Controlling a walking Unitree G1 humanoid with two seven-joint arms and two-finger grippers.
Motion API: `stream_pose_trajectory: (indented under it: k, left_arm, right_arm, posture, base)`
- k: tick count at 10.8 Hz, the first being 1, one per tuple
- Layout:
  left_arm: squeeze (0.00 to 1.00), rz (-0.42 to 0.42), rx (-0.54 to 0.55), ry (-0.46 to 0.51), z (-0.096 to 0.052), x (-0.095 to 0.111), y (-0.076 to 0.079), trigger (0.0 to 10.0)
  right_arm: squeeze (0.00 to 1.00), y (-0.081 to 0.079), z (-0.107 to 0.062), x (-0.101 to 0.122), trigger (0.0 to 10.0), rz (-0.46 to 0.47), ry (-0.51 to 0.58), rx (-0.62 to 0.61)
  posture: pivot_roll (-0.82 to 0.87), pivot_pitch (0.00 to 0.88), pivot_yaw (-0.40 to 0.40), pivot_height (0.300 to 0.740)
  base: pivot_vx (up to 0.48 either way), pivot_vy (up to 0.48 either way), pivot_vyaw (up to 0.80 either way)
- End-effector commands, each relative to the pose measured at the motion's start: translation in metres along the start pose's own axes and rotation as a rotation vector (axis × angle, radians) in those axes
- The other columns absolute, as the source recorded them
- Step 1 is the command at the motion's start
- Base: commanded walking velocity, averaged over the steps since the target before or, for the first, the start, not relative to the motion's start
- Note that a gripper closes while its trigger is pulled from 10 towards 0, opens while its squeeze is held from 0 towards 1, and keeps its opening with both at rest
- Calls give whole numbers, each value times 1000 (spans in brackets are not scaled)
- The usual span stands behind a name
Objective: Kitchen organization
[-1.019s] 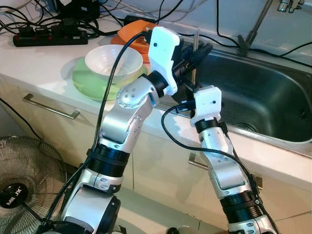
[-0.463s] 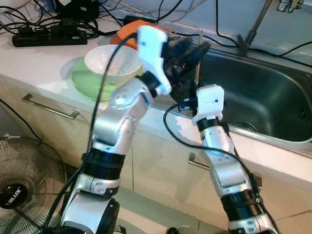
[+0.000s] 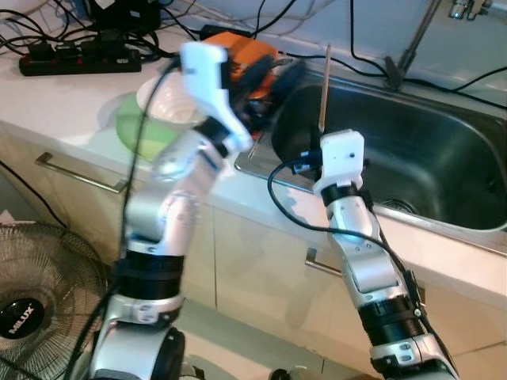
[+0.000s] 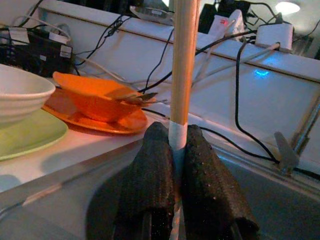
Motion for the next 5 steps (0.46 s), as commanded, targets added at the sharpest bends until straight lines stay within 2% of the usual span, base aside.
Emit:
stream_pose_trajectory:
  k: [1, 2, 4, 5]
  left_arm:
    - [0, 7, -7, 5, -2, 3, 4, 10000]
    - [0, 15, 11, -1, -4, 3, 0, 10000]
    - [0, 47, 66, -65, -15, -13, -14, 10000]
    - [1000, 46, 81, -109, -22, -25, -17, 10000]
  right_arm:
    - [0, 7, 3, -2, 0, 2, -4, -22]
    - [0, 8, 4, -3, 0, -1, -9, -22]
    - [0, 21, 13, -7, 0, 2, -23, -57]
    - [0, 31, 21, -10, 0, -3, -40, -73]
  posture:
    - [-59, 67, -81, 740]
    - [-57, 67, -82, 740]
    - [-57, 67, -82, 740]
    - [-56, 70, -90, 740]
  base:
    - [0, 0, 0]
    - [0, 0, 0]
    - [0, 0, 0]
    - [0, 0, 0]
Point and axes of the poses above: a point about 5 cm out from each wrist's last joint towards the gripper, its own z axis pointing out of the wrist towards the gripper, its own x axis along the axis of the wrist's last joint, y = z × x, the point moved 5 cm from there along z, pointing out of the wrist towards the gripper, and after that the axes turned 7 degrees about -z, right-handed, at the moved point
